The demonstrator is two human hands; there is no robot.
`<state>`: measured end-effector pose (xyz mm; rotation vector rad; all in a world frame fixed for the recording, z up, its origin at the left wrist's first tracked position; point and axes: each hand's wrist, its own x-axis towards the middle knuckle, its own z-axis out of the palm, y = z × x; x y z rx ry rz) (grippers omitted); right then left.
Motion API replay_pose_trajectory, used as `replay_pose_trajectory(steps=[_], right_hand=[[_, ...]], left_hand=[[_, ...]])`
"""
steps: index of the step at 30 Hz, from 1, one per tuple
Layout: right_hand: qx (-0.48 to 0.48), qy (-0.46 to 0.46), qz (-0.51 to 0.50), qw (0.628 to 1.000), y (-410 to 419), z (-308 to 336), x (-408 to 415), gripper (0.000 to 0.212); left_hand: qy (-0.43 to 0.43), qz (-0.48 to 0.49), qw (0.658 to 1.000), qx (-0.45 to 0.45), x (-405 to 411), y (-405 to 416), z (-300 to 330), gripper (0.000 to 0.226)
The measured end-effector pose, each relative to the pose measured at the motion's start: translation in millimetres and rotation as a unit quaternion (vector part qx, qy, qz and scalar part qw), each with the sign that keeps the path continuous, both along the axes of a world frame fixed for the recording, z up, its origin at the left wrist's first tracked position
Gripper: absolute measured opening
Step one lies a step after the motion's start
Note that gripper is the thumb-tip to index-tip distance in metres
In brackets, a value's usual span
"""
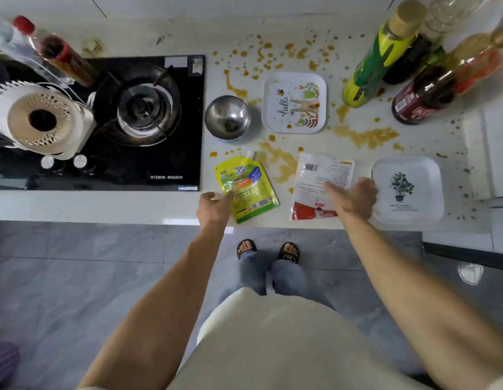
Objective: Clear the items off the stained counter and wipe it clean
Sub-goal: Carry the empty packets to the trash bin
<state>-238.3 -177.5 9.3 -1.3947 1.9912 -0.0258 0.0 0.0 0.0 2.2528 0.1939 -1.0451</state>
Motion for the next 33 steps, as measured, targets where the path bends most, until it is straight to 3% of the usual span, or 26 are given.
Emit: replay_pose_trajectory(steps=[6,11,14,16,18,23,33], right_hand=[[0.01,0.067,0.037,0.997,-4.6,-8.9,9.9,0.111],[0.003,0.041,0.007,0.999,-11.6,-13.6,7.8,0.09],[0.008,-0.009,0.01,1.0,-12.6,-14.6,2.7,0.047],[0.027,-0.048,-0.004,0.998,-11.7,-14.7,-3.6,0.034],[0.032,-0.09,-0.031,0.995,-11.0,-13.5,-10.7,0.034],[0.087,-0.255,-0.037,0.962,-5.1,-0.9,-30.0,0.027],[0.16,-0.302,-0.018,0.94,32.9,11.9,-66.7,0.032]], left_hand=[[-0.041,-0.018,0.998,0.033,-3.6,-18.2,-5.4,0.061],[-0.04,-0.001,0.999,0.022,-6.1,-21.9,-15.0,0.048],[0.008,0.018,0.999,-0.035,-7.2,-21.3,-16.4,0.026],[0.086,0.053,0.99,-0.099,-7.4,-20.0,-13.1,0.01],[0.141,0.071,0.977,-0.14,-7.3,-19.2,-7.8,0.011],[0.161,0.085,0.966,-0.184,-10.3,-9.6,3.4,0.015],[0.154,0.106,0.961,-0.206,-29.3,89.6,9.0,0.019]])
